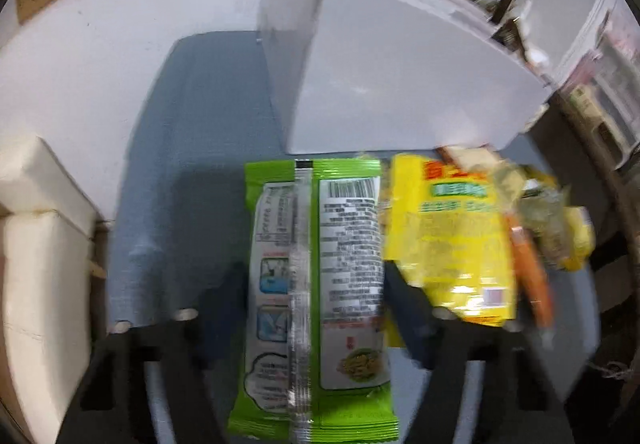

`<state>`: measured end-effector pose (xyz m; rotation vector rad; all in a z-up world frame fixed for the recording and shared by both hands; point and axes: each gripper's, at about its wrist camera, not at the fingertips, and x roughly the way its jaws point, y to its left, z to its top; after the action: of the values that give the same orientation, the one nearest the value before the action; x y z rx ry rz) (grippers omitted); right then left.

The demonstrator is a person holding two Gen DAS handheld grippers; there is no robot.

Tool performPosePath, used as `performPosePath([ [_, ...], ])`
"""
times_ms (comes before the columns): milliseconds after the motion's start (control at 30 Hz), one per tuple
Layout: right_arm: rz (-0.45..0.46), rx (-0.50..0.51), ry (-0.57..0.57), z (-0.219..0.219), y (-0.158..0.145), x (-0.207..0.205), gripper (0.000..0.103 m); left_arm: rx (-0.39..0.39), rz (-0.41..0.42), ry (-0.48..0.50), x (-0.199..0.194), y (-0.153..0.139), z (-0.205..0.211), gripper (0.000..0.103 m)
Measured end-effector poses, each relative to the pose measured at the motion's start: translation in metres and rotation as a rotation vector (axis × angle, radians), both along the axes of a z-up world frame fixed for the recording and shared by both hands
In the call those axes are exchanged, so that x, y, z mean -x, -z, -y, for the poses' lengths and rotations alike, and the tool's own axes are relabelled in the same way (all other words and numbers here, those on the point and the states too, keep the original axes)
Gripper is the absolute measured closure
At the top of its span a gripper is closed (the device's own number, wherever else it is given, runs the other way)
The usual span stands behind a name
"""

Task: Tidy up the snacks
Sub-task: 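Grasp the green-white snack packet with the left gripper while the right grasps the yellow packet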

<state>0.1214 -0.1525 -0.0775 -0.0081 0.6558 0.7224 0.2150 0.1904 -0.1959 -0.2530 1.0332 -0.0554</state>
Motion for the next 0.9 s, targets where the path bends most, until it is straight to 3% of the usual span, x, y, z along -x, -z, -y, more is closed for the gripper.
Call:
performPosePath([
  [67, -0.007, 0.004, -0.004, -0.003, 0.001, -0.001, 0.000, -0.014, 0.013, 0.017, 0.002, -0.004, 0.004, 0.042],
  [200, -0.010, 0.021, -0.019, -0.011, 0.004, 0.000, 0.000, -0.035, 0.063, 0.019, 0.014, -0.017, 0.008, 0.042],
  [367, -0.043, 0.049, -0.041, -0.026, 0.014, -0.008, 0.000, -0.004, 0.151, -0.016, 0.044, -0.043, 0.000, 0.042],
  [633, -0.211, 0.066, -0.104, -0.089, 0.046, -0.064, 0.000, -0.010, 0.321, -0.062, 0.118, -0.093, 0.010, 0.042],
  [900, -0.344, 0.171, -0.035, -0.161, 0.085, -0.123, 0.000, 0.013, 0.376, -0.093, 0.157, -0.108, 0.001, 0.042],
])
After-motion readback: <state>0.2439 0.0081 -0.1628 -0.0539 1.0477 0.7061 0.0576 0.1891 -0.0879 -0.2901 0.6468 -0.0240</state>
